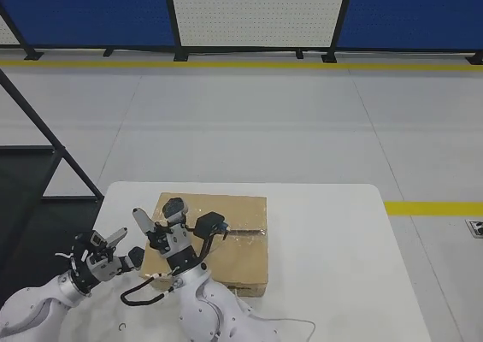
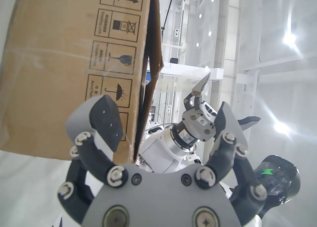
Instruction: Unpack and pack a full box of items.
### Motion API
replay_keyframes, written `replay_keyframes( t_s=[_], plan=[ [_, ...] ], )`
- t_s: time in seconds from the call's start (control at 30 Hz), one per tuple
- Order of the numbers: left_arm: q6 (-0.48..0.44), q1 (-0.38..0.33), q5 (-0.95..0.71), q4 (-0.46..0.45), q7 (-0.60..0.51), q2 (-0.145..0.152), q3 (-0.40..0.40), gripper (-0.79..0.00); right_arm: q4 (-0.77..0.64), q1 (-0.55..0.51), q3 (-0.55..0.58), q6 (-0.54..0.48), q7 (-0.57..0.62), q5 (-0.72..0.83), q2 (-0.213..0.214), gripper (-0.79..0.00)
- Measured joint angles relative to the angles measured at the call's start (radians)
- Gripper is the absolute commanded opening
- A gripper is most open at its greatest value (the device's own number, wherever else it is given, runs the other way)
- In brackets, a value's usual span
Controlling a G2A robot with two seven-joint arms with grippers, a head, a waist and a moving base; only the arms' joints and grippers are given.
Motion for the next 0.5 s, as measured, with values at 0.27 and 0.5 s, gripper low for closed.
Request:
replay_keyframes(
  t_s=[0.27,0.5],
  plan=[
    [-0.010,0.008,-0.005,-0.010,-0.026,-0.003,0.008,0.000,0.016,-0.001,0.018,-0.008,0.015,-0.018,-0.011,0.000],
    [-0.010,0.028,-0.005,-0.035,-0.029,-0.002,-0.002,0.000,0.022,-0.010,0.026,-0.003,0.051,-0.031,-0.019,0.000]
  ],
)
